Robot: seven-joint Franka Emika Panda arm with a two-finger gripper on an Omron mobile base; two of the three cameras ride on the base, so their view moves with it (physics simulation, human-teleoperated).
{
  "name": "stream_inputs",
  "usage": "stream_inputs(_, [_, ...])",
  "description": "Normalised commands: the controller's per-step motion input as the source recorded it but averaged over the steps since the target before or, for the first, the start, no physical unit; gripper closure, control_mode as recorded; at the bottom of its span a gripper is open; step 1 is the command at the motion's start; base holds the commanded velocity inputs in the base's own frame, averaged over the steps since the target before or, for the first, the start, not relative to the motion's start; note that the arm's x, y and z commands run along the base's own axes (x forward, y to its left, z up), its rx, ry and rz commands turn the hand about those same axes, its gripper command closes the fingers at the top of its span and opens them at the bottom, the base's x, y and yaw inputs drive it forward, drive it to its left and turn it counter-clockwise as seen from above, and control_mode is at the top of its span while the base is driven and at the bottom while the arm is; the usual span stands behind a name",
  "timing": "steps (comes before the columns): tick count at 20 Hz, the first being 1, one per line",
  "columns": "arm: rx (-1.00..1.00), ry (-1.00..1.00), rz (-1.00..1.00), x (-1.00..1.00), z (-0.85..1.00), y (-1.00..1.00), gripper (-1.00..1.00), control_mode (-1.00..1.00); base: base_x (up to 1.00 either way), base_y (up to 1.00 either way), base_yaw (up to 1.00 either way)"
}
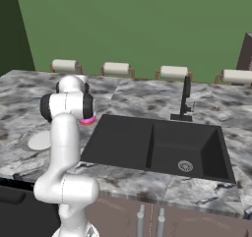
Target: Place the pastries on the plates.
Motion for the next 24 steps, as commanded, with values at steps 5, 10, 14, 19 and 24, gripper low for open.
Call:
stream_inputs(5, [0.0,-0.07,0.0,-0.82,0.2,0.11,1.0,-1.0,0.0,0.0,0.0])
stream_inputs(10, [0.0,-0.04,0.0,-1.0,0.22,0.03,1.0,-1.0,0.0,0.0,0.0])
stream_inputs(14, [0.0,-0.02,0.0,-0.84,0.23,0.03,1.0,-1.0,0.0,0.0,0.0])
stream_inputs(19, [0.0,0.0,0.03,-0.42,0.12,0.31,1.0,-1.0,0.0,0.0,0.0])
stream_inputs(24, [0.0,0.0,0.0,-0.04,0.02,0.58,1.0,-1.0,0.0,0.0,0.0])
